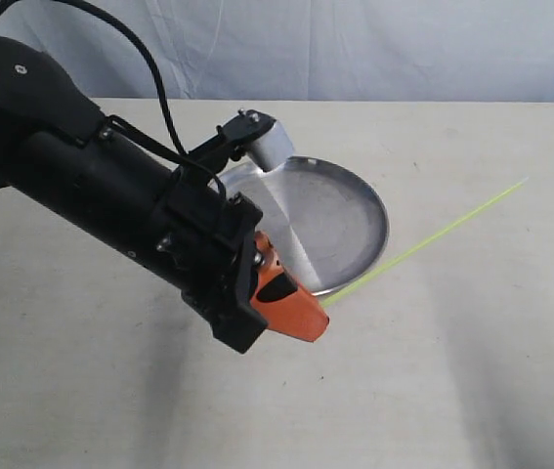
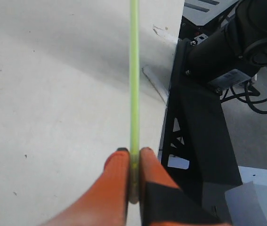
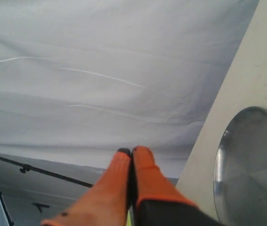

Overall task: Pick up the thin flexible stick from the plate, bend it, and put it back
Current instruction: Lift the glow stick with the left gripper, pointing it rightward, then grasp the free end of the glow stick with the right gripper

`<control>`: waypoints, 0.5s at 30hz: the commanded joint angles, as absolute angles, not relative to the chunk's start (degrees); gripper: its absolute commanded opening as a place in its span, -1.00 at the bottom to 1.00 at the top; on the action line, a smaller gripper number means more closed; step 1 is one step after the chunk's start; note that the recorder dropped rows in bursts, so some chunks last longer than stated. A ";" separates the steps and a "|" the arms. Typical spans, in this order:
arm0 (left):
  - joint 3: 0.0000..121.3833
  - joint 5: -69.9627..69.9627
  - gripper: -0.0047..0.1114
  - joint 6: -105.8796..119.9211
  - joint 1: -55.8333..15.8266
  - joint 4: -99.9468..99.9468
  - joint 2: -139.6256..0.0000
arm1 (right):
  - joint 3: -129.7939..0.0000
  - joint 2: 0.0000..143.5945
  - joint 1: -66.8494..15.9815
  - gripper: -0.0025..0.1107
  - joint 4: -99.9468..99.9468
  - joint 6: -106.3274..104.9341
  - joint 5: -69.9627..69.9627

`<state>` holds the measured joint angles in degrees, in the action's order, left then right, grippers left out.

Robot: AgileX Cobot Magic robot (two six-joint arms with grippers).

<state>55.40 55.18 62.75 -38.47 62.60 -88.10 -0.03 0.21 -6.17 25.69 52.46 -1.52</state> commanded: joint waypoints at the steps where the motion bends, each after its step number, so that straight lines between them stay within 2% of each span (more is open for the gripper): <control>1: 55.27 55.47 -0.92 63.87 -38.94 63.62 -87.54 | -1.37 0.00 -10.58 -0.61 19.98 52.23 3.61; 4: 55.27 55.47 -0.92 63.98 -38.94 63.62 -87.54 | -2.33 0.66 -11.80 -0.21 19.40 52.23 5.03; 6: 55.27 55.47 -0.92 64.10 -38.94 63.62 -87.54 | -2.63 3.15 -12.05 -0.03 19.40 52.23 4.97; 15: 55.27 56.12 -0.92 65.12 -38.94 64.90 -85.93 | -2.63 14.44 -12.08 0.00 19.33 54.10 9.04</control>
